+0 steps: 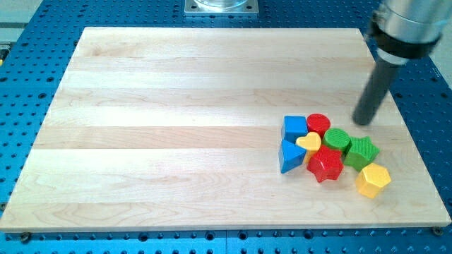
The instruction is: Drag the hexagon to the bottom side of the red star
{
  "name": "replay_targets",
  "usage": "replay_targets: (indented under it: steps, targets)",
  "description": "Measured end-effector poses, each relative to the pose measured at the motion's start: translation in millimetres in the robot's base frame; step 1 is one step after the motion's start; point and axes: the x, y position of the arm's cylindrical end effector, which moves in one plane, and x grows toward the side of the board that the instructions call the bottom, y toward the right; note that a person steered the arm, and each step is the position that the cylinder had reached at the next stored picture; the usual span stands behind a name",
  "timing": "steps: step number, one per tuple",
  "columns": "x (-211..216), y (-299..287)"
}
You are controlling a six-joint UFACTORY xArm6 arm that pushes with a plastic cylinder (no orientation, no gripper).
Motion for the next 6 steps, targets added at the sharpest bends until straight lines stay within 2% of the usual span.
replay_targets:
  steps: [2,4,6]
  targets:
    - [22.5,21.3]
    - [103.5,22.7]
    - [122.7,-45.1]
